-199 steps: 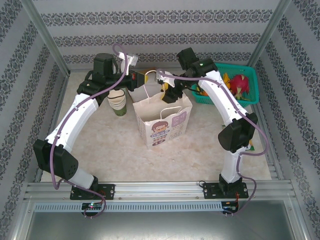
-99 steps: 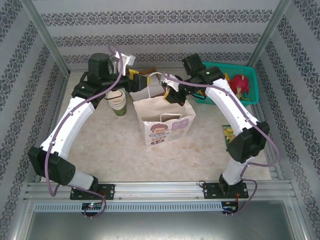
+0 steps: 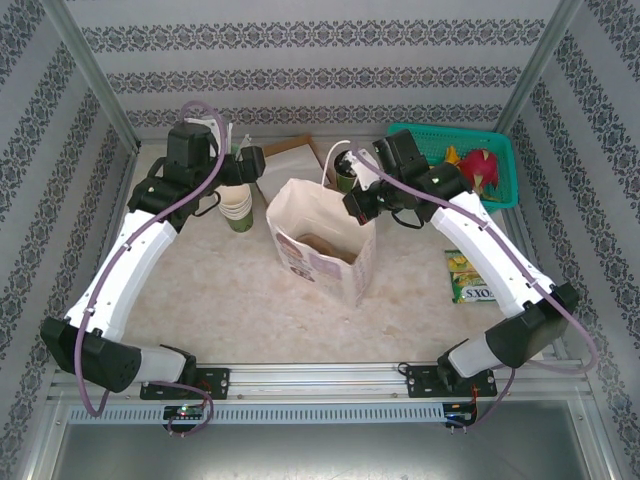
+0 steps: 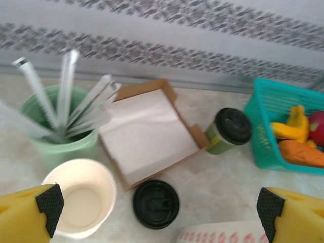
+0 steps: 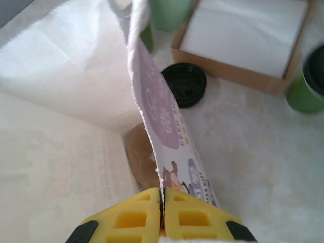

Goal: Pack the takeout coffee

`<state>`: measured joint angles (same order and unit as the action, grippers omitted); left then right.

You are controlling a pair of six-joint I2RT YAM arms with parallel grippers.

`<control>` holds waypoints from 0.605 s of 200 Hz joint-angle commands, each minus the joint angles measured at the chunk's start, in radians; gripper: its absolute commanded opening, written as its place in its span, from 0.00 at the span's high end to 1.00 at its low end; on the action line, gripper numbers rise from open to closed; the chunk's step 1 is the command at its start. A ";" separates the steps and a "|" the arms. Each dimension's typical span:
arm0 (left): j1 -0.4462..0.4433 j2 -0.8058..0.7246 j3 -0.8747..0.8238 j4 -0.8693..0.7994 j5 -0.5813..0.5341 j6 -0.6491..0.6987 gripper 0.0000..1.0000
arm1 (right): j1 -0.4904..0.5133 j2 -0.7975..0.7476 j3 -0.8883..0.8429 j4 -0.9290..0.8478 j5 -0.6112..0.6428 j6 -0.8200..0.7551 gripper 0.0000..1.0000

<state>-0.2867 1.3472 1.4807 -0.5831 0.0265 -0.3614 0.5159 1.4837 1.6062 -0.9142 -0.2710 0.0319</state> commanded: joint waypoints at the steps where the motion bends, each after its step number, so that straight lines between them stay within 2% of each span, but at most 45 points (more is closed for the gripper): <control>1: 0.004 -0.027 -0.025 -0.081 -0.106 -0.053 0.00 | 0.022 -0.040 -0.025 -0.015 0.101 0.272 1.00; 18: 0.003 -0.037 -0.042 -0.090 -0.104 -0.050 0.00 | 0.058 -0.056 -0.054 0.017 0.114 0.339 1.00; 41: 0.003 -0.045 -0.063 -0.105 -0.125 -0.050 0.00 | 0.136 -0.064 -0.061 0.002 0.282 0.412 1.00; 66: 0.004 -0.044 -0.083 -0.104 -0.109 -0.055 0.00 | 0.198 -0.078 -0.188 0.088 0.384 0.507 1.00; 121: 0.003 -0.041 -0.106 -0.112 -0.146 -0.068 0.00 | 0.269 -0.076 -0.210 0.242 0.428 0.526 1.00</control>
<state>-0.2867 1.3228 1.3838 -0.6643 -0.0761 -0.4095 0.7624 1.4097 1.4094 -0.7528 0.0986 0.5167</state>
